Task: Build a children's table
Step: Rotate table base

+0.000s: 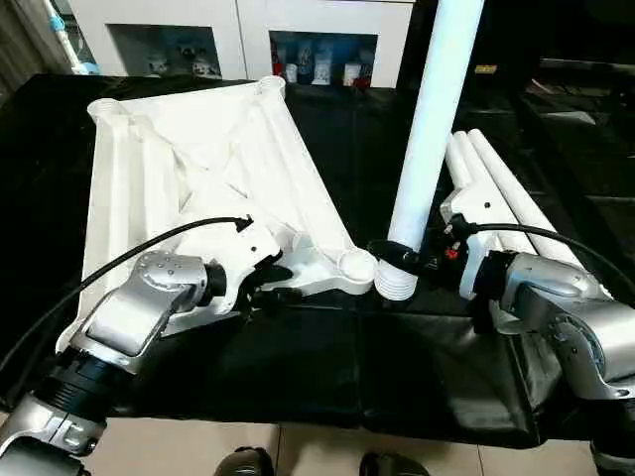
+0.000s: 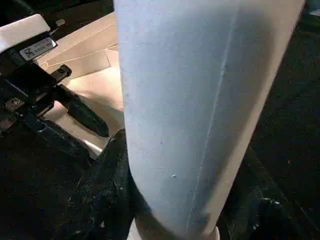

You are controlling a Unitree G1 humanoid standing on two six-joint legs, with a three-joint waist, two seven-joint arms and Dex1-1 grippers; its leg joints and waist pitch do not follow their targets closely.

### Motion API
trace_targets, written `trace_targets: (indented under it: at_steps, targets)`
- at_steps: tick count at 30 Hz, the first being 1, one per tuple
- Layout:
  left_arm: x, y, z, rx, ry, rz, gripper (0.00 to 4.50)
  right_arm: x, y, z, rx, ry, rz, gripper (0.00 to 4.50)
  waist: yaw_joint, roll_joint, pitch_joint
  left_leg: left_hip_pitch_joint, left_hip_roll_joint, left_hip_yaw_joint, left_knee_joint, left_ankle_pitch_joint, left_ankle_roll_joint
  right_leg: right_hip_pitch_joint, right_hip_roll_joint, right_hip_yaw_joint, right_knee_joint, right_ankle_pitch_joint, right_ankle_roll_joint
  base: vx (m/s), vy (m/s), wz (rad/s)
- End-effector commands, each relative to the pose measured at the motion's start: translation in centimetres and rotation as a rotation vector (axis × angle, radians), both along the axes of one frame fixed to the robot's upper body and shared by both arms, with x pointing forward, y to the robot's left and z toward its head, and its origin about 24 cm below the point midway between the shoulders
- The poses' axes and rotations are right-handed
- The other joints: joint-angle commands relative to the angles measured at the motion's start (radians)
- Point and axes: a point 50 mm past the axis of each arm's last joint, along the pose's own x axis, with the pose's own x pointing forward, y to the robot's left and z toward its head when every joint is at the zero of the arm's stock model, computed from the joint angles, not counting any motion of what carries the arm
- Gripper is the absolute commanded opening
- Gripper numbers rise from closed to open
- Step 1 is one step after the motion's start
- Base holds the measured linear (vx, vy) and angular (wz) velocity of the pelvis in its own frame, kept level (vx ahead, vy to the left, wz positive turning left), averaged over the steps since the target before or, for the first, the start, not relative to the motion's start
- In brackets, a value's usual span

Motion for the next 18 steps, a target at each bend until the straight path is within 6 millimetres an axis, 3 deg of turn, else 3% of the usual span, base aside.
trace_targets:
  at_steps: [1,9,11,16,18]
  targets:
    - [-0.1,0.24,-0.37,0.037,0.011,-0.015,1.52,0.2,0.21,0.77,0.0,-0.021,0.016,1.85,0.0,-0.002,-0.059,0.025,0.058,-0.018,-0.083,-0.143,0.049,0.042,-0.065,0.046,-0.063,-0.112,-0.273,0.0,0.0,0.0]
    - [-0.4,0.6,-0.77,0.078,0.027,-0.037,0.99,0.31,0.22,0.9,0.0,-0.025,0.013,1.85,0.0,0.0,-0.057,0.025,0.059,-0.018,-0.084,-0.141,0.043,0.041,-0.066,0.047,-0.062,-0.108,-0.275,0.0,0.0,0.0]
    - [-0.53,0.68,-0.86,0.09,0.034,-0.046,0.65,0.35,0.21,0.93,0.002,-0.026,0.011,1.85,0.001,0.001,-0.057,0.025,0.059,-0.017,-0.084,-0.134,0.046,0.041,-0.066,0.047,-0.061,-0.093,-0.279,0.0,0.0,0.0]
    - [-0.4,0.72,-0.88,0.087,0.025,-0.032,0.48,0.38,0.2,0.95,0.005,-0.024,0.009,1.85,0.0,0.001,-0.054,0.026,0.06,-0.017,-0.087,-0.16,0.037,0.04,-0.067,0.048,-0.064,-0.129,-0.276,0.0,0.0,0.0]
    - [-0.3,0.68,-0.83,0.08,0.02,-0.027,0.15,0.41,0.18,0.93,0.007,-0.022,0.008,1.85,0.0,-0.001,-0.053,0.026,0.06,-0.017,-0.088,-0.176,0.031,0.039,-0.068,0.049,-0.067,-0.158,-0.27,0.0,0.0,0.0]
